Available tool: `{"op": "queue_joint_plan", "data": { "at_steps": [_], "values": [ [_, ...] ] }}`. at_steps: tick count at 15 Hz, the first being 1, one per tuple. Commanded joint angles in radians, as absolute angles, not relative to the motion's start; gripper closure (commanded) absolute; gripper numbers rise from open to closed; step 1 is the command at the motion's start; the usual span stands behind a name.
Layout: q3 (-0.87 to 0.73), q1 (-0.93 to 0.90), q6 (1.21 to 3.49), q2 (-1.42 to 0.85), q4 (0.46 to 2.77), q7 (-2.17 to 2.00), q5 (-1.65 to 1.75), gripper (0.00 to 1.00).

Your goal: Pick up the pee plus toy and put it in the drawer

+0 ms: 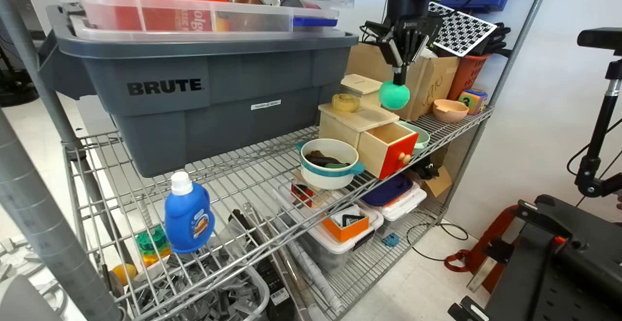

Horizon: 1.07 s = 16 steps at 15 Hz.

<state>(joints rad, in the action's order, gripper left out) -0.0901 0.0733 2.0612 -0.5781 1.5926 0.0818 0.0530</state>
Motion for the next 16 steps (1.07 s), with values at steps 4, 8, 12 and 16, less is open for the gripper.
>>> {"op": "queue_joint_plan", "data": {
  "at_steps": [4,8,12,16],
  "values": [
    [-0.083,0.077,2.035,-0.625,1.561,0.068,0.067,1.00],
    [-0.083,0.074,2.034,-0.641,1.558,0.065,0.068,1.00],
    [-0.083,0.070,2.027,-0.653,1.555,0.065,0.072,0.68],
    [-0.083,0.069,2.021,-0.651,1.552,0.068,0.073,0.38]
  ]
}}
